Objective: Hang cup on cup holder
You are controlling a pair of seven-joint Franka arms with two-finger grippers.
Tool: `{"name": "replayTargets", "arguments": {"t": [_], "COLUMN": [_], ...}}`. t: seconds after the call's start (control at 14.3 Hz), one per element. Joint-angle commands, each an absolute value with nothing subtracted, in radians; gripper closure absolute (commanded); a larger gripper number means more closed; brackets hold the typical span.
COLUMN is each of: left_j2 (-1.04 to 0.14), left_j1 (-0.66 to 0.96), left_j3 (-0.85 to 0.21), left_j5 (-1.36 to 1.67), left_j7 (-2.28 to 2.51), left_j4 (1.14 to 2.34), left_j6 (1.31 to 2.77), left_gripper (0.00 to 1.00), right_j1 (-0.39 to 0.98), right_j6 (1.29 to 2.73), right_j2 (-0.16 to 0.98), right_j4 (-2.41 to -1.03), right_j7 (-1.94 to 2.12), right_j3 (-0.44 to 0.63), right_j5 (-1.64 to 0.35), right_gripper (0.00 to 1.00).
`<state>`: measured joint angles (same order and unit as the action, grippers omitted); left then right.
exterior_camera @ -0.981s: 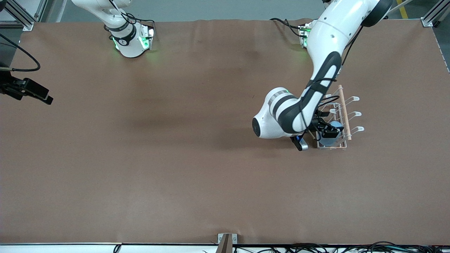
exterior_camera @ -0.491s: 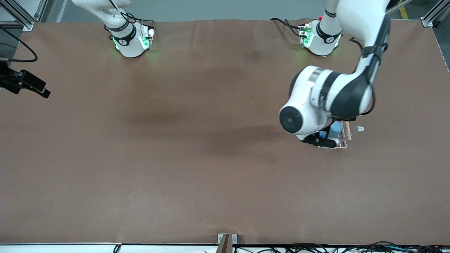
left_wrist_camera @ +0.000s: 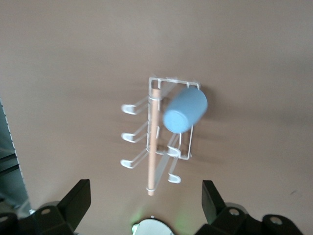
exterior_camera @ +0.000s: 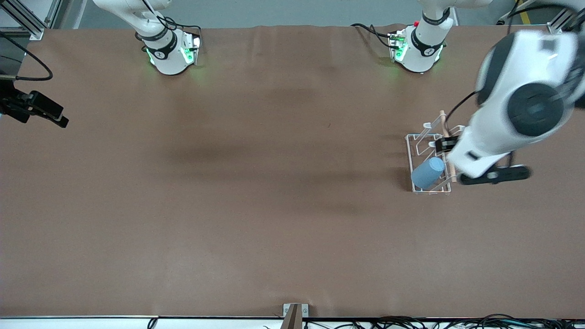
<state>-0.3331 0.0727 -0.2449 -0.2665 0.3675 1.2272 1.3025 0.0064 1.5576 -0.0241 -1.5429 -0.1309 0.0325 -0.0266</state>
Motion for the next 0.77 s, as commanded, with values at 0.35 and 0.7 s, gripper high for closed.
{"name": "replayTargets", "arguments": {"t": [0.35, 0.7], "left_j2": [-0.153, -0.153], "left_j1": [-0.015, -0.046], "left_j3": [-0.245, -0.242], "left_j5": [-0.152, -0.081], "left_j7": [0.359, 0.302], "left_j4": [1.250, 1.255], "left_j6": [1.331, 1.344], "left_gripper": [0.00, 0.00], "right_j1": [-0.002, -0.002], "right_j6": [1.574, 1.572], "right_j2": [-0.020, -0.017], "right_j4": [-1.557, -1.557], "right_j7": [-0.123, -0.124], "right_j3": [0.034, 0.034], "right_j5": [0.034, 0.022], "right_gripper": [0.00, 0.00]}}
